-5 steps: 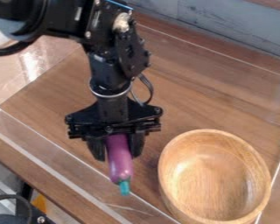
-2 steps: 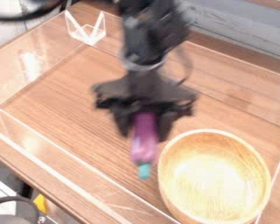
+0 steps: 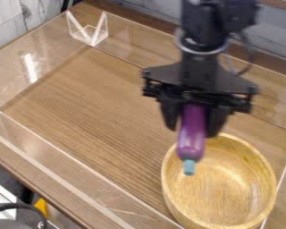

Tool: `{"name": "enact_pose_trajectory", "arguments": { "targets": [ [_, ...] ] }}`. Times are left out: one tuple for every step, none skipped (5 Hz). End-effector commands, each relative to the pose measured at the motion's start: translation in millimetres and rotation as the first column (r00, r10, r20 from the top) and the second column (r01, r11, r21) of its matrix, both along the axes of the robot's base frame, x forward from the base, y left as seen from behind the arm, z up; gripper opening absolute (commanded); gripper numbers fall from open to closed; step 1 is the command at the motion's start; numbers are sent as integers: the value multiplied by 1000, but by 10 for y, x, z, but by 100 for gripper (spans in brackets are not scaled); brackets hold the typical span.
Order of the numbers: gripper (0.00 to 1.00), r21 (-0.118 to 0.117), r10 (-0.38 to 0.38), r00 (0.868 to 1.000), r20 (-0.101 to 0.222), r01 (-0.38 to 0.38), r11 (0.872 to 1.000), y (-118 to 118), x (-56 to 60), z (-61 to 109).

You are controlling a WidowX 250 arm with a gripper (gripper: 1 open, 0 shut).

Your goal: Put the purple eggplant in the brown bowl

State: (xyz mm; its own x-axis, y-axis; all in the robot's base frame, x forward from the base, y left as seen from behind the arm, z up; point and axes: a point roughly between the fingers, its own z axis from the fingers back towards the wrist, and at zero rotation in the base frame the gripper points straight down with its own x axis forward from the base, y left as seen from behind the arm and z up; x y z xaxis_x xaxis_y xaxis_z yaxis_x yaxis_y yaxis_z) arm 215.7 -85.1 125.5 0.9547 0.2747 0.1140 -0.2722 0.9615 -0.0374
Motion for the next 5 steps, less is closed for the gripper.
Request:
{"name": "enact_pose_trajectory", "arguments": {
  "targets": [
    [0, -22, -100, 993, 56, 101, 995, -284, 106, 75],
    [0, -27, -126, 990, 67, 128, 991, -441, 50, -25],
    [0, -24, -141, 988, 66, 143, 989, -451, -19, -136],
    [0, -34, -154, 986, 66, 156, 987, -464, -45, -251],
    [0, -41, -176, 982, 71, 179, 983, -465, -11, -358]
  ]
}}
